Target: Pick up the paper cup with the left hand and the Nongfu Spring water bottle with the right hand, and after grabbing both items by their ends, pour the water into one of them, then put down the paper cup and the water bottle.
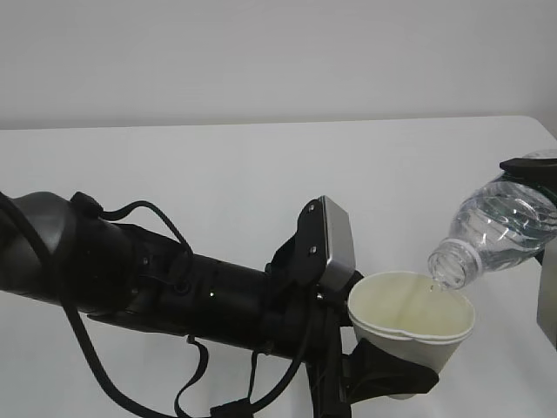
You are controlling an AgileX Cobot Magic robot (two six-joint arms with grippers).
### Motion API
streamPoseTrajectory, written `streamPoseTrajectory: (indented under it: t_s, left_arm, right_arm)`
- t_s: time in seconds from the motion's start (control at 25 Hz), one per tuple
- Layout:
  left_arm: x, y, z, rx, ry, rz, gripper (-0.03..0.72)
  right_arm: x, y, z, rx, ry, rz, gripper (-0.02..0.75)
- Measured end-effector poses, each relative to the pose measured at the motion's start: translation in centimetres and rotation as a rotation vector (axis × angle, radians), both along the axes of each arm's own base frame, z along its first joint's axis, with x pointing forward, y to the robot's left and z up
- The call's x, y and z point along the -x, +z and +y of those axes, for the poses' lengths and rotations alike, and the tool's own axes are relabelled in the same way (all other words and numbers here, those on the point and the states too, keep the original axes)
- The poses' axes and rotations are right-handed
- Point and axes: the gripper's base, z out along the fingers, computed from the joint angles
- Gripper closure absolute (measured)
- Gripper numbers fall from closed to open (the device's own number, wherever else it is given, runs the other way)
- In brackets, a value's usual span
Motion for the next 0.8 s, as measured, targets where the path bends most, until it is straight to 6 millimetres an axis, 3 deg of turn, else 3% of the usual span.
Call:
streamPoseTrajectory:
  t_s: [0.8]
  left_arm:
    - [-0.01, -0.01, 0.0, -0.002, 0.001, 0.0, 0.268]
  right_arm:
    - [0.0, 0.0, 0.0, 0.002, 0.001, -0.001, 0.302]
